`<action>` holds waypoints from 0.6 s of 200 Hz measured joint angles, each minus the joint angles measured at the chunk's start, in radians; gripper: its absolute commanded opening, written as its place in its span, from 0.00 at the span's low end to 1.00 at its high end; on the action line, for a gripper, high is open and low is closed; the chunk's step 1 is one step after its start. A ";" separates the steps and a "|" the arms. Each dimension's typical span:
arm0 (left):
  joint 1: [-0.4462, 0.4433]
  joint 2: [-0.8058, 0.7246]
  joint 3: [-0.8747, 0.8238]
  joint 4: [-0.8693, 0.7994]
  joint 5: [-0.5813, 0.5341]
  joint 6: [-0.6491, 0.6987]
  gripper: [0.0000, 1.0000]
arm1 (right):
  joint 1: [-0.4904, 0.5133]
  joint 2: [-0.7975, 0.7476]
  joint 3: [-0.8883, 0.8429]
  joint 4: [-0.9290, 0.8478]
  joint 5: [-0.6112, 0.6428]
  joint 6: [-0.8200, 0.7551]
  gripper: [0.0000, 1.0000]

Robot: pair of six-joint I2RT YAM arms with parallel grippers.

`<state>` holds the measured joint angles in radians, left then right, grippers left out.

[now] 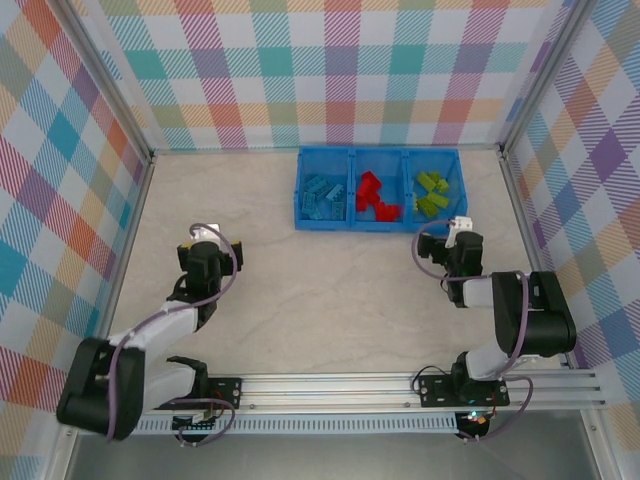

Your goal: Sort the legos into containers by color

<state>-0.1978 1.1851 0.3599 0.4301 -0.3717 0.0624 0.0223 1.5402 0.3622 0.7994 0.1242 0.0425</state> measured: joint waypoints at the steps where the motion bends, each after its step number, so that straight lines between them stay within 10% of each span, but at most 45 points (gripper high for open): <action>1: 0.005 0.007 0.001 0.005 0.006 -0.002 1.00 | 0.000 0.000 -0.002 0.004 -0.002 0.000 1.00; 53: 0.137 0.353 0.061 0.232 0.182 -0.048 1.00 | 0.016 0.011 -0.007 0.101 0.029 -0.005 1.00; 120: 0.143 0.381 0.053 0.341 0.248 -0.047 1.00 | 0.015 0.012 -0.006 0.116 0.006 -0.007 1.00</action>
<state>-0.0544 1.5661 0.4126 0.7712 -0.1234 0.0151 0.0376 1.5520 0.3565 0.9157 0.1299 0.0357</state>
